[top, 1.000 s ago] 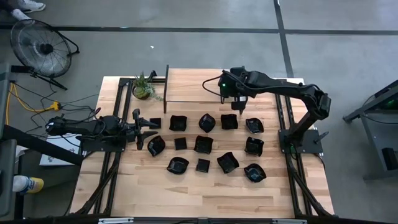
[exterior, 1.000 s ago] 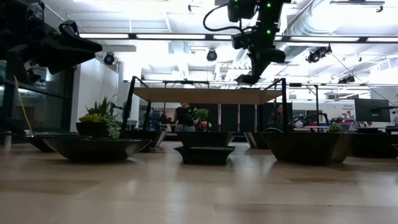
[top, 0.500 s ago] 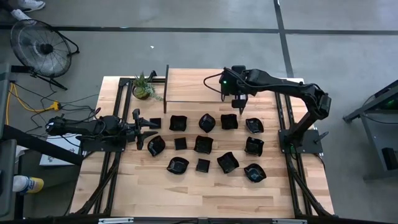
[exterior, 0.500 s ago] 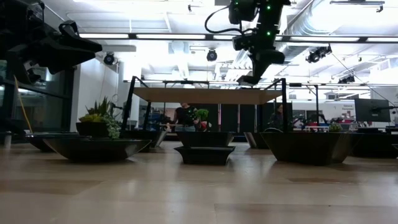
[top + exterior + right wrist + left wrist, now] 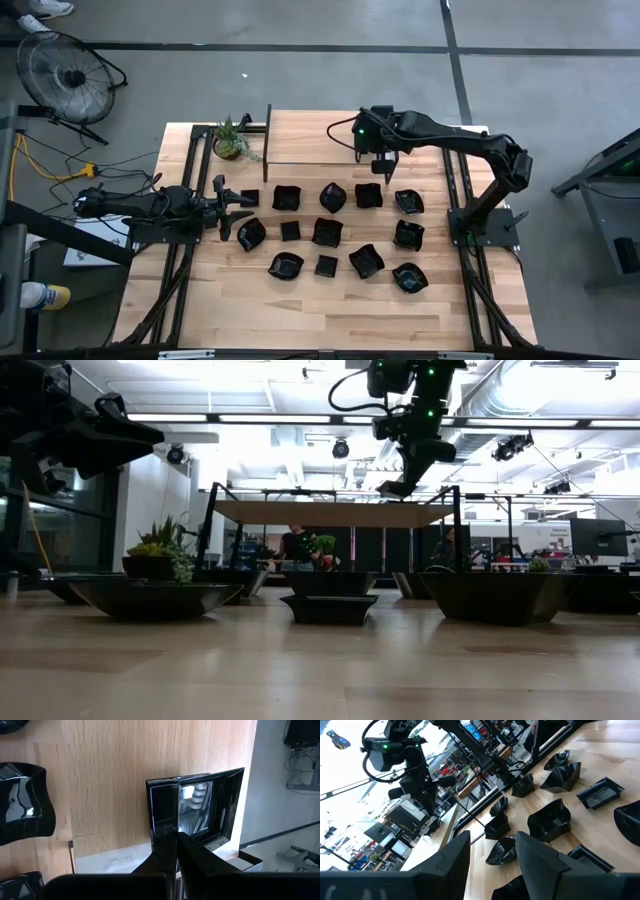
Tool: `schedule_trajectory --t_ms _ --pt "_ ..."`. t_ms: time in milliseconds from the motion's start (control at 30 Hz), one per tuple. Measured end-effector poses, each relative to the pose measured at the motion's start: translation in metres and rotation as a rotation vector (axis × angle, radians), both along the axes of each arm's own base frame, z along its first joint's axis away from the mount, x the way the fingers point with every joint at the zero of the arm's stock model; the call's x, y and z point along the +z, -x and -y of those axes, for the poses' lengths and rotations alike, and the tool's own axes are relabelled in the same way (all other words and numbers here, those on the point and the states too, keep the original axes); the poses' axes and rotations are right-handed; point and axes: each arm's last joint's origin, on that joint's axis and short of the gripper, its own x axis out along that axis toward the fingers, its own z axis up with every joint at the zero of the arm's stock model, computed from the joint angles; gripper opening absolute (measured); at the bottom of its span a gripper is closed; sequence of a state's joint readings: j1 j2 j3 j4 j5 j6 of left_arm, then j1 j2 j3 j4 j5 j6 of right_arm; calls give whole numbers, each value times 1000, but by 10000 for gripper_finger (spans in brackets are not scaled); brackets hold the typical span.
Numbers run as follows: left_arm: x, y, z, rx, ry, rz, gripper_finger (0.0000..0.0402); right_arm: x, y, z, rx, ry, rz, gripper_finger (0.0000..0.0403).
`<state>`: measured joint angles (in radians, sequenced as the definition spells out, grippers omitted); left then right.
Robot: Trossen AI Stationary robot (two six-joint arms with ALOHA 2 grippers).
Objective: Pick & Place Mini shaped plates
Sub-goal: Stack the black square plate on top of the black square plate on the shelf
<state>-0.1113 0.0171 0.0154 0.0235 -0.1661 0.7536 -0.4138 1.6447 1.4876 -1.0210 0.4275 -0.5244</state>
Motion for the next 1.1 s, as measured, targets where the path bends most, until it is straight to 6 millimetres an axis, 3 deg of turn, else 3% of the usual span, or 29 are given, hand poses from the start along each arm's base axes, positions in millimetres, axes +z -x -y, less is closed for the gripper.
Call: schedule_trajectory --t_ms 833,1100 --pt "0 0 0 0 0 0 154 0 1 3 26 -11 -11 6" --pt "0 0 0 0 0 0 154 -15 -6 7 18 -16 -65 6"
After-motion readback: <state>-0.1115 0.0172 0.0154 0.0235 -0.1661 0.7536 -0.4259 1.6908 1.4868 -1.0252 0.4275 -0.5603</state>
